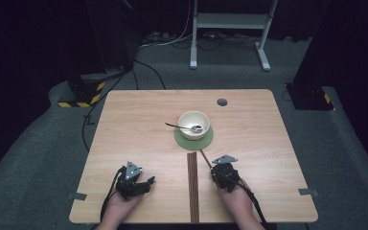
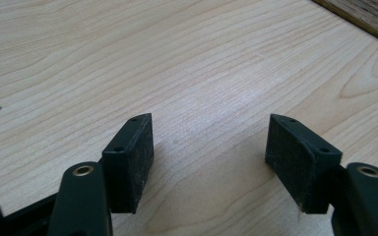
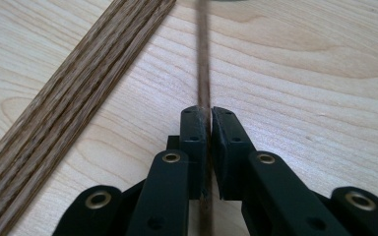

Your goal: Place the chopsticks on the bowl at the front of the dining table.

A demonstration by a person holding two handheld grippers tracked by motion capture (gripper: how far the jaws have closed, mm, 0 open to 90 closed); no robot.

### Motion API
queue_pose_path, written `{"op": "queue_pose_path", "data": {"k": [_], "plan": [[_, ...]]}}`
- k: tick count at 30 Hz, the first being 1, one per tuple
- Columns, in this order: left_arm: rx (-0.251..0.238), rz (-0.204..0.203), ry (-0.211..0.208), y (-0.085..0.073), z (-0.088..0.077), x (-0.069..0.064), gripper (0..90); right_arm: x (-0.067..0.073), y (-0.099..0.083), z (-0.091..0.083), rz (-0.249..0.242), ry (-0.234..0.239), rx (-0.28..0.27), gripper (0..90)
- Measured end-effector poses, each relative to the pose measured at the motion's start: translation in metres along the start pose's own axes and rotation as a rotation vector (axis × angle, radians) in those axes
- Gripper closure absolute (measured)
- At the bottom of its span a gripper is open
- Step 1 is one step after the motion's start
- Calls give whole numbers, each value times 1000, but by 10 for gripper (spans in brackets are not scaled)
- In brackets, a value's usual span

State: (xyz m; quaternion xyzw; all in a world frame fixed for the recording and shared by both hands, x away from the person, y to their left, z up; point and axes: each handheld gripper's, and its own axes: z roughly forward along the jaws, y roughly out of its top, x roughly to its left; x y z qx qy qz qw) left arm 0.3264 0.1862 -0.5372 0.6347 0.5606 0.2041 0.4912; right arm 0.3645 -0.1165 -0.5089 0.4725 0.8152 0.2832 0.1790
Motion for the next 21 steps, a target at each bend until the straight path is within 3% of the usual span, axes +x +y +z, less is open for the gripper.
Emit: {"op": "queue_pose_path", "data": {"k": [3, 10, 13, 21], "plan": [[0, 0, 0, 0, 0, 0, 352, -1, 1, -1, 13, 10, 8, 840], [-2, 2, -4, 0, 0, 0, 351, -1, 6, -21, 21, 20, -79, 842], [-1, 2, -3, 0, 0, 0, 351, 1, 22, -34, 10, 21, -134, 842], [1, 4, -6, 0, 0, 0, 351, -1, 59, -38, 14, 35, -182, 841]]}}
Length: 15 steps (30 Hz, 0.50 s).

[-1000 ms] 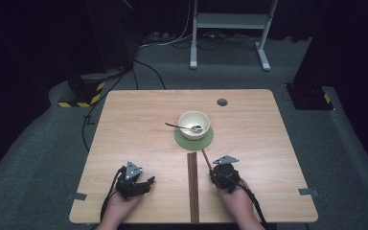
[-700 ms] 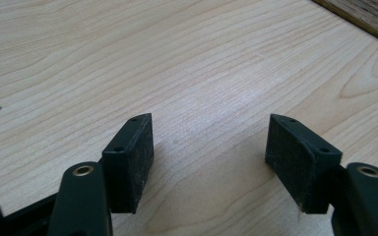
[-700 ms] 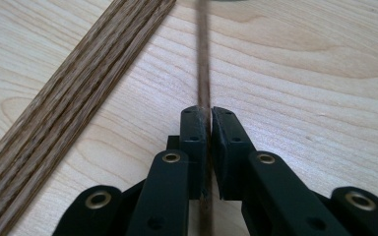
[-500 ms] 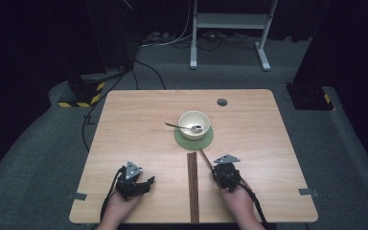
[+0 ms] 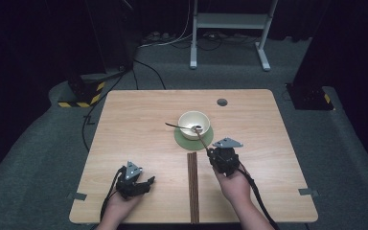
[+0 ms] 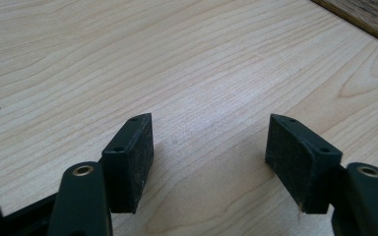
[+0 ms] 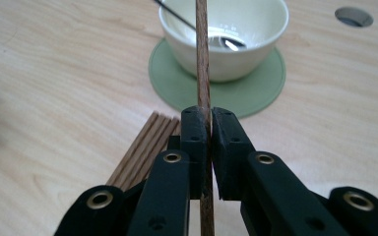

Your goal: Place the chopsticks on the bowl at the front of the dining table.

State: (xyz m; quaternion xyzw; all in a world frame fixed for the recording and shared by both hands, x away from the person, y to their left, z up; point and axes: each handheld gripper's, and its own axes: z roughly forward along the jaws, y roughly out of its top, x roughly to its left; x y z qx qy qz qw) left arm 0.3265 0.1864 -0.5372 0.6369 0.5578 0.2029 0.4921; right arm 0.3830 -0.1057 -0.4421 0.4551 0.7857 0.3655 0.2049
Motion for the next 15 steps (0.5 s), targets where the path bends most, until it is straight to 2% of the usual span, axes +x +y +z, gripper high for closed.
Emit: {"op": "queue_pose_path", "data": {"k": [3, 4, 5, 6, 8, 10, 11, 12, 13, 15], "plan": [[1, 3, -3, 0, 0, 0, 351, -1, 8, 6, 3, -9, -8, 841], [0, 2, -3, 0, 0, 0, 351, -2, 16, 15, 4, -10, -6, 842], [1, 2, -4, 0, 0, 0, 351, -2, 16, 15, 4, -10, -6, 842], [-2, -3, -7, 0, 0, 0, 351, -4, 25, 25, 14, -11, 1, 842], [-1, -2, -10, 0, 0, -1, 351, -4, 28, 28, 15, -15, 2, 841], [2, 1, -13, 0, 0, -1, 351, -4, 40, 42, 22, -23, 11, 841], [2, 1, -13, 0, 0, -1, 351, -4, 40, 42, 22, -23, 11, 841], [6, 6, -14, 0, 0, 0, 351, -5, 49, 50, 25, -29, 22, 841], [6, 6, -14, 0, 0, 0, 351, -5, 49, 50, 25, -29, 22, 841], [1, 3, -19, -1, 0, -1, 351, -4, 61, 61, 29, -38, 38, 841]]}}
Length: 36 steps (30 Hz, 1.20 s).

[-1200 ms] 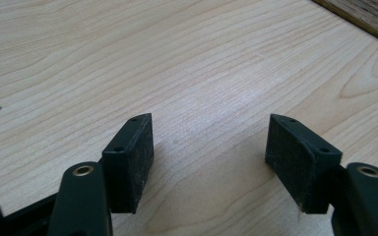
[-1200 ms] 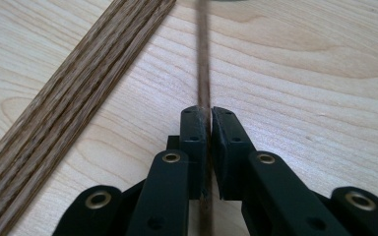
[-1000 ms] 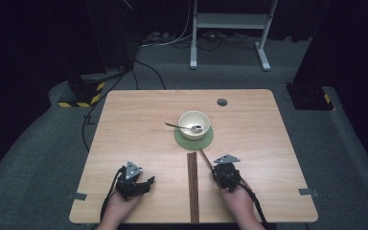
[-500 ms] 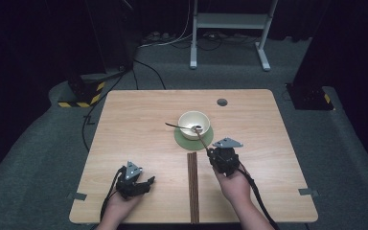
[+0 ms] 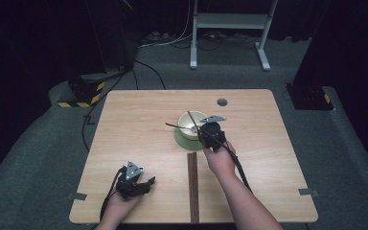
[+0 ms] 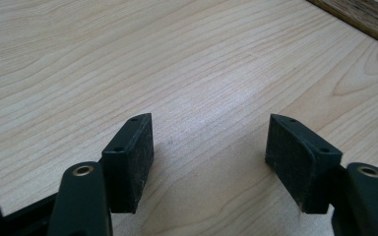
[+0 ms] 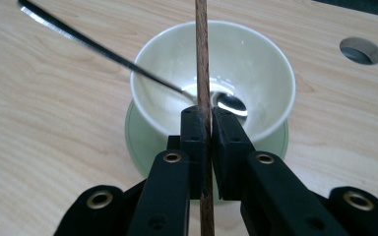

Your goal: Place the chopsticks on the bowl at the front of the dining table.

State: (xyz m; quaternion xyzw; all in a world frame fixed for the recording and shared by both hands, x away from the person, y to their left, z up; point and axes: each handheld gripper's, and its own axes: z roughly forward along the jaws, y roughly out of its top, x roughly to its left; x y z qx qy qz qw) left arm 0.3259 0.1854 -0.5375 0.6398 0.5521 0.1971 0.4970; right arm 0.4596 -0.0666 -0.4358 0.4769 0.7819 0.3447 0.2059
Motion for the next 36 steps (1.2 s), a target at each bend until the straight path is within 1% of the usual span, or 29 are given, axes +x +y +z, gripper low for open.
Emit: {"op": "queue_pose_path", "data": {"k": [1, 2, 4, 5, 6, 7, 8, 9, 10, 11, 12, 15, 20, 25, 29, 30, 36], "plan": [[1, 2, -1, 0, 0, 0, 351, 1, 4, 4, 0, -7, 10, 841], [1, 2, -1, 0, 0, 0, 351, 1, 4, 4, 0, -7, 10, 841], [1, 3, -3, 0, 0, 0, 351, 1, 12, 11, -7, -21, 14, 841], [0, 2, -3, 0, 0, 0, 351, 0, 18, 16, -5, -28, 20, 841], [-1, 1, -3, 0, 0, 0, 351, 0, 18, 16, -5, -28, 20, 841], [-1, 1, -4, 0, 0, 0, 351, 0, 24, 22, 3, -36, 26, 841], [-1, 1, -4, 0, 0, 0, 351, 0, 24, 22, 3, -36, 26, 841], [-10, -16, -3, 0, 1, -1, 351, -1, 27, 24, 3, -37, 30, 841], [-3, -6, -2, 0, 0, -1, 351, -1, 31, 28, 3, -39, 38, 841], [-4, -10, -1, 0, 0, -1, 351, -1, 35, 32, 14, -38, 48, 841], [-4, -10, -1, 0, 0, -1, 351, -1, 35, 32, 14, -38, 48, 841], [-2, -6, -3, 0, 0, -1, 351, -1, 42, 39, 12, -44, 64, 841], [-2, -5, -5, 0, 0, -1, 352, 0, 47, 42, 21, -49, 64, 840], [-2, -3, -6, 0, 0, -1, 352, 1, 49, 45, 10, -56, 72, 840], [-1, 0, -6, 0, 0, -1, 351, 3, 50, 48, 10, -48, 88, 840], [-1, -1, -6, 0, 0, -1, 352, 3, 50, 50, 2, -51, 90, 840], [-1, 0, -7, 0, 0, -1, 351, 4, 51, 57, 22, -42, 104, 839]]}}
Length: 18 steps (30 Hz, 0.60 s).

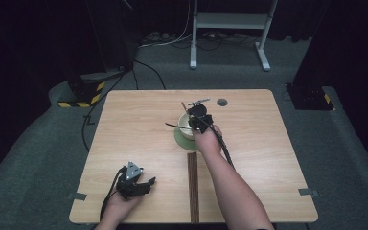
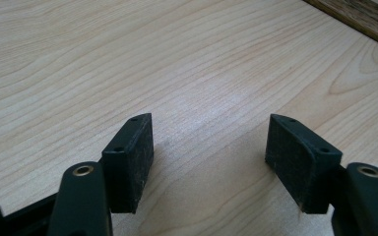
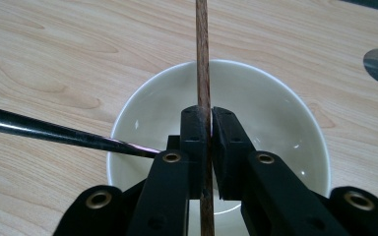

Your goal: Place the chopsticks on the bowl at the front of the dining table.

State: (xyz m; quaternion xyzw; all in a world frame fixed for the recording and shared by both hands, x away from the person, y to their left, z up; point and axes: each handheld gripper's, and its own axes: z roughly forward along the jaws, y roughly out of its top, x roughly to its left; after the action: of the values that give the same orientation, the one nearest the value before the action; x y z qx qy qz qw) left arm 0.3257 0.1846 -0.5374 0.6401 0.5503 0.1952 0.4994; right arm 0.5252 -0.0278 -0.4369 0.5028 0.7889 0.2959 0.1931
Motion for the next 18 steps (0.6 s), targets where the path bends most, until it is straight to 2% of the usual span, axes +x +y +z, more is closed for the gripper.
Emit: {"op": "queue_pose_path", "data": {"k": [6, 7, 10, 12, 13, 15, 18], "plan": [[0, 0, -1, 0, 0, 0, 351, 1, -1, 5, 4, 5, 8, 834], [0, 0, -1, 0, 0, 0, 351, 2, -1, 6, 7, 23, 13, 757], [0, 0, -1, 0, 0, 0, 352, 2, 0, 2, 1, 27, -1, 725], [-1, -3, 0, 0, 0, 0, 351, 4, 0, -10, -33, 19, -20, 699], [10, 11, -2, 0, -1, 1, 352, 4, -2, -15, -38, 21, -28, 697], [10, 9, -1, 0, -1, 1, 351, 4, -4, -21, -39, 31, -31, 692], [9, 14, -3, 0, -1, 1, 352, -1, -15, -39, -50, 36, -61, 685]]}}
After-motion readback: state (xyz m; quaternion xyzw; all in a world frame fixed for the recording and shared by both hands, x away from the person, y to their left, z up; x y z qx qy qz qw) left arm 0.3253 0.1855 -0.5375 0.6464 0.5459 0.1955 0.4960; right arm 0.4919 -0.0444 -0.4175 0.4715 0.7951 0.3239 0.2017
